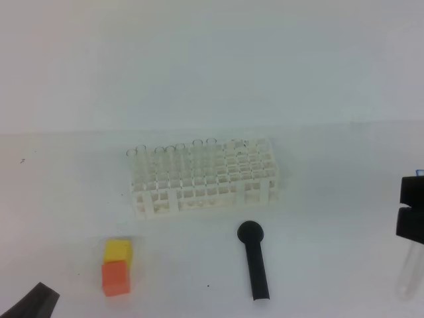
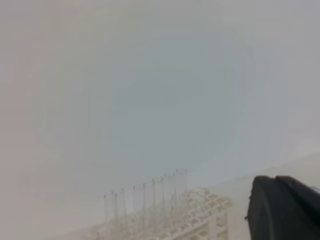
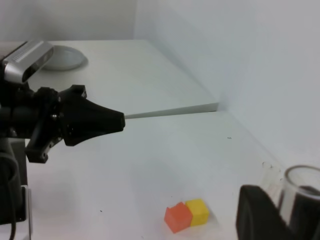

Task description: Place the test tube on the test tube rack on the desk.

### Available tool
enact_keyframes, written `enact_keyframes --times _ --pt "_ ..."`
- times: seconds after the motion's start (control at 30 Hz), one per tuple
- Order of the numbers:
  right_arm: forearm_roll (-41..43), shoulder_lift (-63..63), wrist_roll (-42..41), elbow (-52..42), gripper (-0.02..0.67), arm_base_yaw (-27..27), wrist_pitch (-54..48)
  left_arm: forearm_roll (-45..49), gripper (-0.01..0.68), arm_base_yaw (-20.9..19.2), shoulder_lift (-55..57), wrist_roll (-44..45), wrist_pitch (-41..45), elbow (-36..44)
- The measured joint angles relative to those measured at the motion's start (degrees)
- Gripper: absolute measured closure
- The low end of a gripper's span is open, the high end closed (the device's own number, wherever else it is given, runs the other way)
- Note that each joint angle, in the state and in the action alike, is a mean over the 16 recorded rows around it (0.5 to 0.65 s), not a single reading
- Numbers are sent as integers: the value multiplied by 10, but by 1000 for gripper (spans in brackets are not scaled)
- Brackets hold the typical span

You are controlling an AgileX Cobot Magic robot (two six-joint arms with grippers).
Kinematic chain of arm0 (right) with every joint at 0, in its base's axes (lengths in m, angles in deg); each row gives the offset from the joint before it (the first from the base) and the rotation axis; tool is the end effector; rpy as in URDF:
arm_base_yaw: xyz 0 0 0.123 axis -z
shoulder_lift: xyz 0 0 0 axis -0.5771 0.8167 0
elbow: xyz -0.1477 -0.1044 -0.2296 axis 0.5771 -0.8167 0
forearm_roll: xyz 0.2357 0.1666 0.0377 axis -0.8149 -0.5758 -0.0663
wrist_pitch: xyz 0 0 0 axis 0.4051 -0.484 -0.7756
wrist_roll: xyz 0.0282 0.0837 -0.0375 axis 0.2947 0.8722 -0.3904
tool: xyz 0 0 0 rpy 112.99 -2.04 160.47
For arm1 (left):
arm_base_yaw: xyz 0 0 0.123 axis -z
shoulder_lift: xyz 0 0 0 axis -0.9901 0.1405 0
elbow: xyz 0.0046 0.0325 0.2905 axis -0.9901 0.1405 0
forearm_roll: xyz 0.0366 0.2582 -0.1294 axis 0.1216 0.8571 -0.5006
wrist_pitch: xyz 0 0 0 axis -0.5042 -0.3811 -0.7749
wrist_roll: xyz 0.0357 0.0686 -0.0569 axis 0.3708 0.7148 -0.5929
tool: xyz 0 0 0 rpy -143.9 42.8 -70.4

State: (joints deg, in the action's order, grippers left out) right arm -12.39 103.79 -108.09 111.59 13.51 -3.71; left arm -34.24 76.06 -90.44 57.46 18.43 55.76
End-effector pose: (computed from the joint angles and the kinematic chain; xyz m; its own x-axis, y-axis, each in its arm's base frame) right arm 0.1346 0.1223 0.4116 0.0766 -0.2455 -0.9664 -0.9016 0.3967 -0.1723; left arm 0.0796 -0.0477 0.2095 0.1733 0.0129 -0.9848 0.4848 0.8692 0.0967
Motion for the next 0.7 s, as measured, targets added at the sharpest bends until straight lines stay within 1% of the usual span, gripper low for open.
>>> enact_keyframes --times 0.2,0.47,0.6,0.7 --pt "15 2 -1 0 526 0 11 0 673 0 0 0 0 0" --pt "63 26 5 0 526 0 40 0 673 0 0 -1 0 0" --pt "88 54 10 0 526 0 68 0 673 0 0 -1 0 0" --pt "101 83 20 -1 526 -4 107 0 673 0 0 -2 0 0"
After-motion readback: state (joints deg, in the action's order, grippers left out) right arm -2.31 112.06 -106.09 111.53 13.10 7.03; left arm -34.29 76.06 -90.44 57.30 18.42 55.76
